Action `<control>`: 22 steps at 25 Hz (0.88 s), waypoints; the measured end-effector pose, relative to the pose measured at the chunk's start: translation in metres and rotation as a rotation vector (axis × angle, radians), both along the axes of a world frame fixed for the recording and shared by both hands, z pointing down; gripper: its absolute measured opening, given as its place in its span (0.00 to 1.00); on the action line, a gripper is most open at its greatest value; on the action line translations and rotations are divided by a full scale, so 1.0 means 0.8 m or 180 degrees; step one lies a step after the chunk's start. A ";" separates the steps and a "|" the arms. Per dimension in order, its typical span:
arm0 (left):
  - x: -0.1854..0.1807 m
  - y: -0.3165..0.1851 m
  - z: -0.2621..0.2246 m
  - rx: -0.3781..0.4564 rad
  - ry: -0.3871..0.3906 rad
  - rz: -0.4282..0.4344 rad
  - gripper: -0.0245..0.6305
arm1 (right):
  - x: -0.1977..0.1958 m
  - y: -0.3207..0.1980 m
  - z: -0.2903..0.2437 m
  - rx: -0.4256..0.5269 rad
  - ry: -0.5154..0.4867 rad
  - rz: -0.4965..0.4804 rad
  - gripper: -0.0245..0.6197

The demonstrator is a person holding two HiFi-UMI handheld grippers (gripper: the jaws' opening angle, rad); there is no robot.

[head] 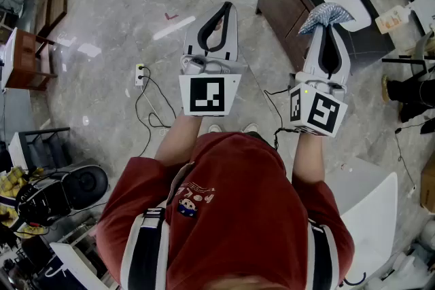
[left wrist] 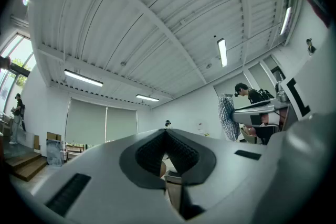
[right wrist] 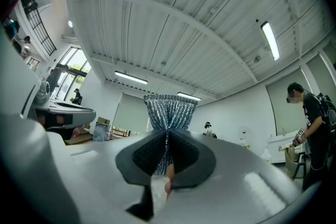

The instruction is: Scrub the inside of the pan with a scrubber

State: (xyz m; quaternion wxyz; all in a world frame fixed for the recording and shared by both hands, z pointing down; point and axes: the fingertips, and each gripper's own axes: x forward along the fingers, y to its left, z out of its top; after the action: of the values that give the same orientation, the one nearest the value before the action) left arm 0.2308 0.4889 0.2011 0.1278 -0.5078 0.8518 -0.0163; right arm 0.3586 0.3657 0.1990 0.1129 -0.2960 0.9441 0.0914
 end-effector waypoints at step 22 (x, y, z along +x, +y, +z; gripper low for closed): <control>0.068 -0.107 0.055 -0.0233 0.0294 0.0068 0.04 | 0.077 -0.102 0.066 -0.0414 0.0064 -0.0089 0.10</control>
State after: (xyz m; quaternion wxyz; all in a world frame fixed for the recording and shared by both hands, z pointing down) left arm 0.2853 0.4031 0.2453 0.0698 -0.5214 0.8502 -0.0226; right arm 0.4202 0.2839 0.2515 0.0852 -0.2885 0.9532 0.0312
